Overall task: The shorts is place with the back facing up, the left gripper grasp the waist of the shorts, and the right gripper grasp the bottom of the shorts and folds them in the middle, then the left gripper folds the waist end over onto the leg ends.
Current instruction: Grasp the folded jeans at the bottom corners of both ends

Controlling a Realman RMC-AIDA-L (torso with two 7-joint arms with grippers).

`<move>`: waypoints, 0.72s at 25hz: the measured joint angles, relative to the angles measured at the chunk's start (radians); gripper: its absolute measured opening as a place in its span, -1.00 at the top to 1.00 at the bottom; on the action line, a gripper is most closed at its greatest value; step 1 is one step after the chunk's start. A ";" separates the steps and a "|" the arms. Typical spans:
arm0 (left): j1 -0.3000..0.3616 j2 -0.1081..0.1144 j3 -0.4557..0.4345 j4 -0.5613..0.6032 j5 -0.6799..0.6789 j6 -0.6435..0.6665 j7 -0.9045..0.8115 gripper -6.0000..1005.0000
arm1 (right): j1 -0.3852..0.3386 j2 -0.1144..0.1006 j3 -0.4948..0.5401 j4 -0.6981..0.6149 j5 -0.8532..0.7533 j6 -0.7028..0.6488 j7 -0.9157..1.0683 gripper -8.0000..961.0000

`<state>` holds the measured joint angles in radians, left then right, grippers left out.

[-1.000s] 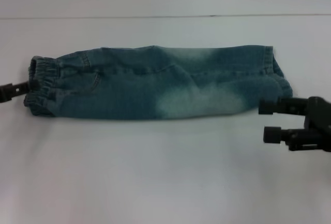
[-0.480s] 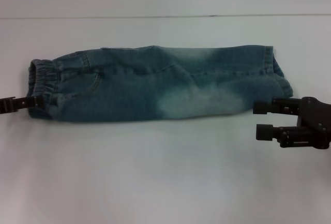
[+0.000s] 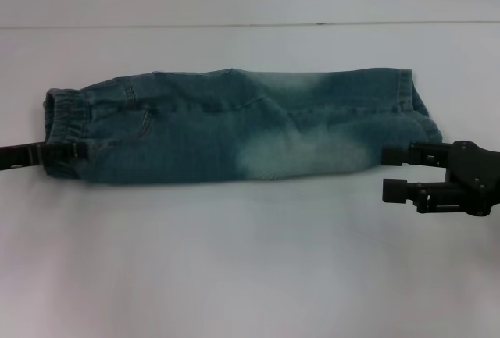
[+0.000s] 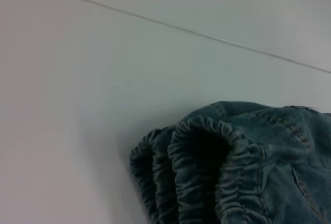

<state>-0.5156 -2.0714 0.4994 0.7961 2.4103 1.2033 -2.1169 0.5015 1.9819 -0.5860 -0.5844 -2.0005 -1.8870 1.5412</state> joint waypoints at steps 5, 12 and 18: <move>-0.003 0.000 0.001 0.002 -0.003 0.008 0.004 -0.66 | -0.007 0.000 0.002 0.000 0.000 0.011 0.000 -0.79; -0.006 -0.001 0.011 0.009 0.000 0.013 0.002 -0.61 | -0.008 0.006 -0.001 0.002 0.000 0.026 0.001 -0.79; -0.009 0.000 0.022 0.009 0.001 0.013 0.001 0.22 | -0.002 0.009 -0.007 0.002 0.000 0.028 0.000 -0.79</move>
<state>-0.5246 -2.0712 0.5218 0.8053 2.4114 1.2165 -2.1159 0.4993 1.9908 -0.5927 -0.5828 -2.0005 -1.8591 1.5417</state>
